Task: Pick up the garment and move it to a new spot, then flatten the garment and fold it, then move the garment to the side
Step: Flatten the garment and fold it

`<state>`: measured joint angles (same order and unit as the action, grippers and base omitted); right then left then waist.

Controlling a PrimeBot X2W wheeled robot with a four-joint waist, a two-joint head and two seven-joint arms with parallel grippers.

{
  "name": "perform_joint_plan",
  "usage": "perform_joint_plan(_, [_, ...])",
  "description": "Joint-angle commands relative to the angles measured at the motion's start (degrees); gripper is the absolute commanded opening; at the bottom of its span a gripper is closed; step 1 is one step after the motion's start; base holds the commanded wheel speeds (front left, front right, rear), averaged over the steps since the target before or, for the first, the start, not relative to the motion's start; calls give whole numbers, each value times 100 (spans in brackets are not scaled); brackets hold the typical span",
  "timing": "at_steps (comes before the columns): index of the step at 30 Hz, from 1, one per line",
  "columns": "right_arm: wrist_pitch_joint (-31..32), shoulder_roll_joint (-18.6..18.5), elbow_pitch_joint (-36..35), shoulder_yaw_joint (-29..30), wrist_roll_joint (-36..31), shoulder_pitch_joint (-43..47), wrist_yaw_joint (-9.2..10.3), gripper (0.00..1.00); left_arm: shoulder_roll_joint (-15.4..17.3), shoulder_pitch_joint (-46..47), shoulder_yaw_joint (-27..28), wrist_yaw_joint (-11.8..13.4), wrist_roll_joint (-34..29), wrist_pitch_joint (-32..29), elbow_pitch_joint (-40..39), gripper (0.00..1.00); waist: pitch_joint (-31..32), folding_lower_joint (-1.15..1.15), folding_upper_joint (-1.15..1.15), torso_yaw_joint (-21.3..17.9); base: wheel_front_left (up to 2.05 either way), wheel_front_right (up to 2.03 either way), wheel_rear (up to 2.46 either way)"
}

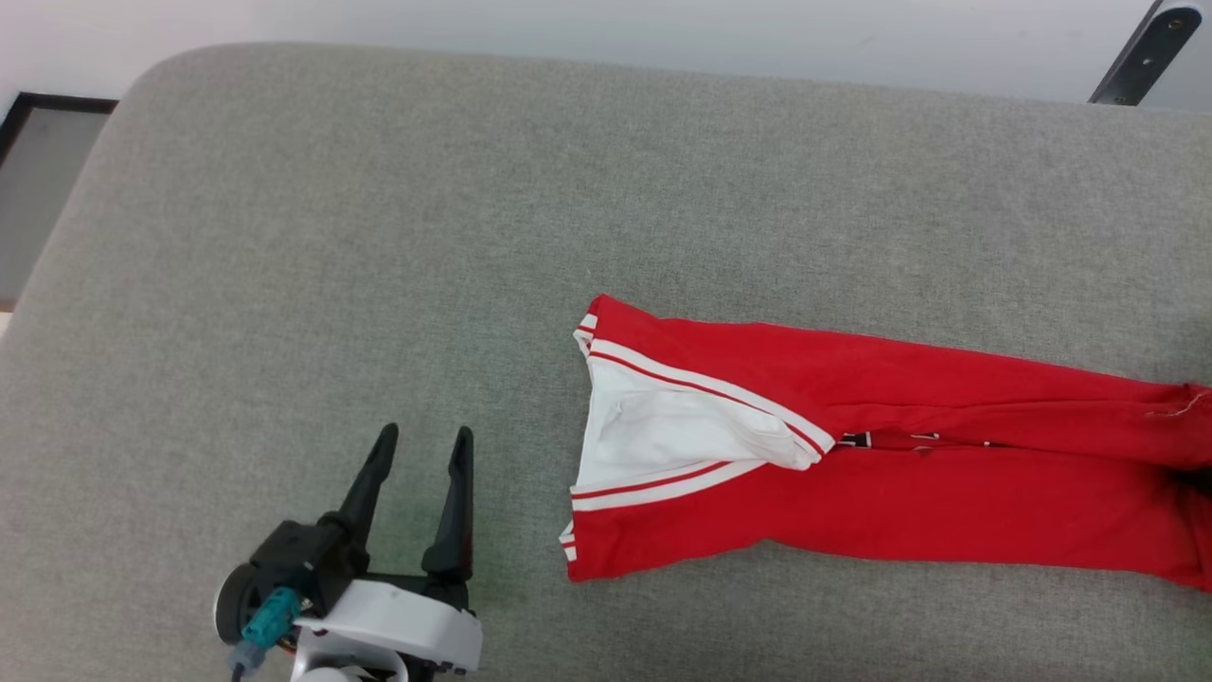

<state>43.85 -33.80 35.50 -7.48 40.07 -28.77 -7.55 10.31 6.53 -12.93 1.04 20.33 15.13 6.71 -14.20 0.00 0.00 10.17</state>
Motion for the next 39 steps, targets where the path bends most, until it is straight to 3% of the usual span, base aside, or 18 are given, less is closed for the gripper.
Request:
perform_joint_plan(1, [60,211,160,-89,-69,299,12,0,-65,-67,98,-87,-89,-3,51,100,16,0,0,-20,0,0,0])
perform_joint_plan(11, [-132,290,-42,204,-73,233,11,0,-336,-147,584,-398,-356,-3,173,100,68,0,0,-237,0,0,0])
perform_joint_plan(21, [-698,-310,138,948,-220,255,15,0,-458,-172,882,-554,-528,-3,198,100,-88,0,0,-564,0,0,0])
perform_joint_plan(22, [-875,-506,260,1185,-296,264,15,0,-482,-196,937,-586,-545,-3,207,100,-113,0,0,-614,0,0,0])
perform_joint_plan(28, [-1138,-612,400,1440,-334,247,11,0,-514,-209,1073,-641,-595,-3,233,100,-112,0,0,-711,0,0,0])
perform_joint_plan(33, [-1131,-401,-261,1087,-331,394,10,0,-562,-273,1117,-678,-656,-2,319,100,58,0,0,-765,0,0,0])
perform_joint_plan(39, [-744,20,-2008,296,10,555,9,0,-643,-346,1077,-722,-646,-3,444,100,272,0,0,-733,0,0,0])
